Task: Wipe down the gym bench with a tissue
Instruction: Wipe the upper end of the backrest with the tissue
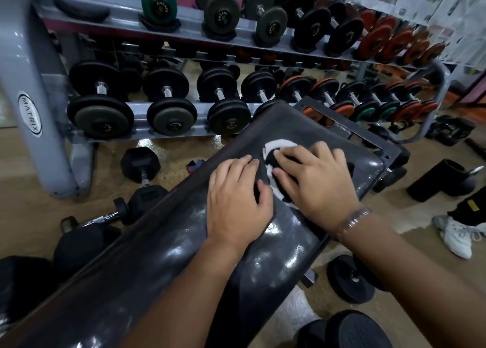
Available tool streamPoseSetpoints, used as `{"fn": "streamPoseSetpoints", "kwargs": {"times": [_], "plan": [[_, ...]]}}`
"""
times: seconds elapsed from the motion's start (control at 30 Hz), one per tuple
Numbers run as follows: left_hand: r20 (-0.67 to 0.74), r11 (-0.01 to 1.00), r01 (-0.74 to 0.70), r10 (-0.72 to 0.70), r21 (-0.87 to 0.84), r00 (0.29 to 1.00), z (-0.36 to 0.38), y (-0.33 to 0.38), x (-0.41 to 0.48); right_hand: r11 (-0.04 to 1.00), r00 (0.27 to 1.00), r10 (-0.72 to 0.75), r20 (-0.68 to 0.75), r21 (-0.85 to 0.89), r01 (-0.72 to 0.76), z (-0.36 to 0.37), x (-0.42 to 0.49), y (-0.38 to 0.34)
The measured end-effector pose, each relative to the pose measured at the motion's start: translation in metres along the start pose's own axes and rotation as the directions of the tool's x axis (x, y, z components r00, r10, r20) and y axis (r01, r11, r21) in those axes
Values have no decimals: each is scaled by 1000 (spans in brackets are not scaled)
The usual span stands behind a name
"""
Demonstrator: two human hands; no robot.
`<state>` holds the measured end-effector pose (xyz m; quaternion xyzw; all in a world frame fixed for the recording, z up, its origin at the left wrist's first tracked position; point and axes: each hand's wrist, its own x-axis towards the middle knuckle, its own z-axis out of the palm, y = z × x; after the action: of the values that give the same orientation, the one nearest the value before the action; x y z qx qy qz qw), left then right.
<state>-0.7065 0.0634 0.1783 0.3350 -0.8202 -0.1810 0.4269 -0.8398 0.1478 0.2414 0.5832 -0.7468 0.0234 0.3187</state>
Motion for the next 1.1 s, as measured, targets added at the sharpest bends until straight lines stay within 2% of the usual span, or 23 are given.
{"fn": "streamPoseSetpoints", "kwargs": {"times": [0.07, 0.2, 0.27, 0.37, 0.43, 0.53, 0.6, 0.67, 0.73, 0.87, 0.93, 1.03, 1.1], "plan": [[-5, 1000, 1, -1, -7, 1000, 1, 1, -1, 1000, 1000, -29, -12, 11, 29, -3, -7, 16], [-22, 1000, -1, 1, -21, 1000, 0, 1, -1, 988, 989, 147, 34, -49, -145, 7, 33, 16], [-27, 1000, -4, 3, -20, 1000, 0, 1, 0, 993, 994, 102, 27, -54, -101, 10, 36, 0], [-38, 1000, 2, -3, -19, 999, 1, 0, -1, 998, 999, -45, -1, 47, 45, 7, 11, 5], [-49, 1000, 7, -8, -22, 999, 1, 1, -1, 997, 1000, -21, -7, 73, 21, 7, 13, 21], [-65, 1000, 8, -9, -13, 998, 1, 1, -2, 994, 993, 110, 31, -25, -109, 13, 44, 17], [-71, 1000, 2, -2, -7, 997, 0, 1, -2, 994, 996, 80, 25, -71, -78, 15, 46, 3], [-76, 1000, -1, 0, -6, 997, 0, 1, -2, 1000, 1000, -21, 1, -5, 21, 14, 29, 1], [-80, 1000, 3, -4, -13, 997, 0, 2, -2, 996, 998, -58, -38, 68, 60, 11, 19, 14], [-73, 1000, -9, 9, 3, 997, 0, 1, -3, 998, 998, 62, 26, -35, -61, 20, 59, 8], [-67, 1000, -12, 11, -9, 998, -2, 2, -3, 998, 1000, -3, 30, -62, 5, 26, 64, -8], [-67, 998, 5, -8, -57, 998, -5, 3, -2, 982, 983, -183, 7, 40, 183, 24, 46, -4], [-65, 998, 11, -15, -65, 998, -7, 5, -1, 981, 982, -189, 30, 43, 187, 22, 53, 9]]}}
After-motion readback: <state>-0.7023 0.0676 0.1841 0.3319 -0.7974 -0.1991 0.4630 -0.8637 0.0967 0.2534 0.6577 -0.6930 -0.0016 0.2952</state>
